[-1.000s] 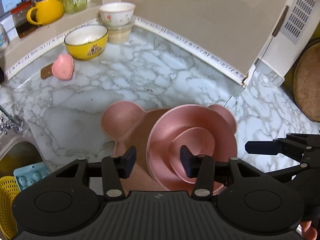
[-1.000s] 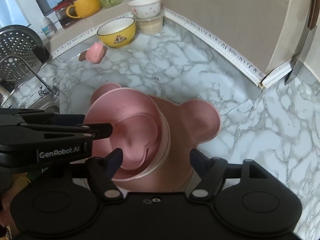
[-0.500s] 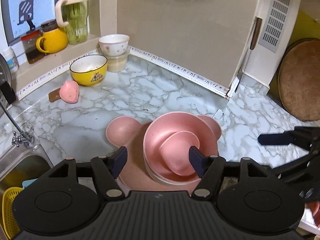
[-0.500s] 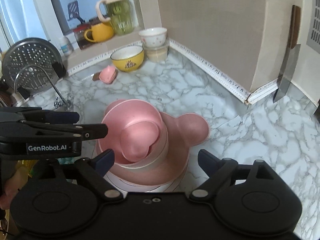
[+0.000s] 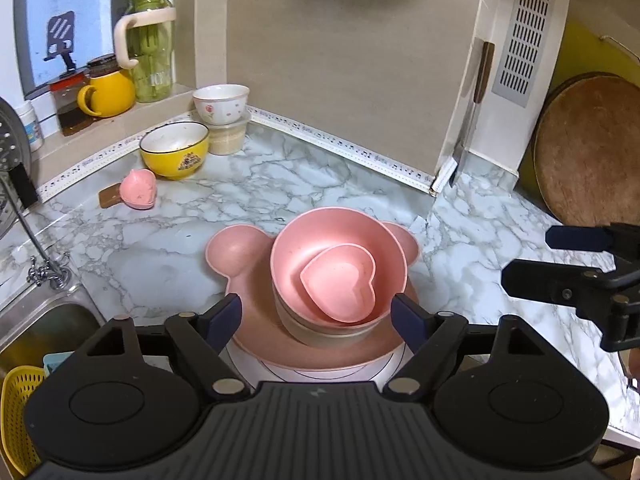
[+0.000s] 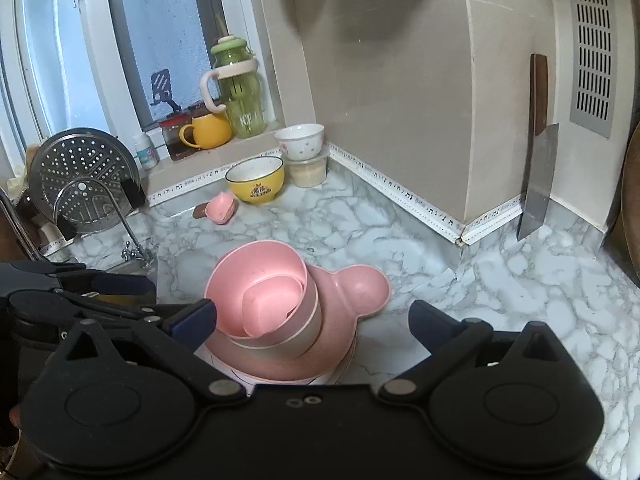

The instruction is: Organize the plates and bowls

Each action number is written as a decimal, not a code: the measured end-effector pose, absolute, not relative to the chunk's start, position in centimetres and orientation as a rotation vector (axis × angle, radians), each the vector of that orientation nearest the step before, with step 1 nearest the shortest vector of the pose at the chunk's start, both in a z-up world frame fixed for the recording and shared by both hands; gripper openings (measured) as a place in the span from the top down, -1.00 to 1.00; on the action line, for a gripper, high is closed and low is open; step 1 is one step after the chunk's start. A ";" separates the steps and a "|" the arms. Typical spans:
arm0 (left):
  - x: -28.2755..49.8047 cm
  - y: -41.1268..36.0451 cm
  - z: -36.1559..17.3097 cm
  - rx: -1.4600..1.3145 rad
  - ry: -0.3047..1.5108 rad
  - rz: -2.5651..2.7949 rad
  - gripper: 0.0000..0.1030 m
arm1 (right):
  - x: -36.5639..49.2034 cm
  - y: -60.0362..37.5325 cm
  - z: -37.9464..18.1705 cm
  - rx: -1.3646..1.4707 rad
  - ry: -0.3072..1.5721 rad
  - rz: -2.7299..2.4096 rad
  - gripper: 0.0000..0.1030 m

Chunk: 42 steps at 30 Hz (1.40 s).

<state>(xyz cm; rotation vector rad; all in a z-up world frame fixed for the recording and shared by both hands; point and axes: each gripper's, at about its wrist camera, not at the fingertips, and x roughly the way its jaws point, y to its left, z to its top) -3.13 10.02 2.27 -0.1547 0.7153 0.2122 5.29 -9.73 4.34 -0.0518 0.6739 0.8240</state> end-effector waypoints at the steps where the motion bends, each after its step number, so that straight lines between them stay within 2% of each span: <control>1: -3.3 10.0 2.3 -0.157 0.710 0.215 -0.67 | 5.2 -9.9 4.3 -0.046 0.670 0.827 -0.99; 3: -3.5 9.9 2.3 -0.158 0.702 0.217 -0.90 | 5.0 -10.1 4.3 -0.040 0.664 0.823 -0.99; 5: -3.8 9.8 2.3 -0.161 0.691 0.215 -1.00 | 4.8 -10.2 4.2 -0.038 0.659 0.826 -0.99; 42: -4.7 7.7 2.3 -0.173 0.651 0.191 -1.00 | 3.7 -12.6 3.8 0.002 0.684 0.774 -0.99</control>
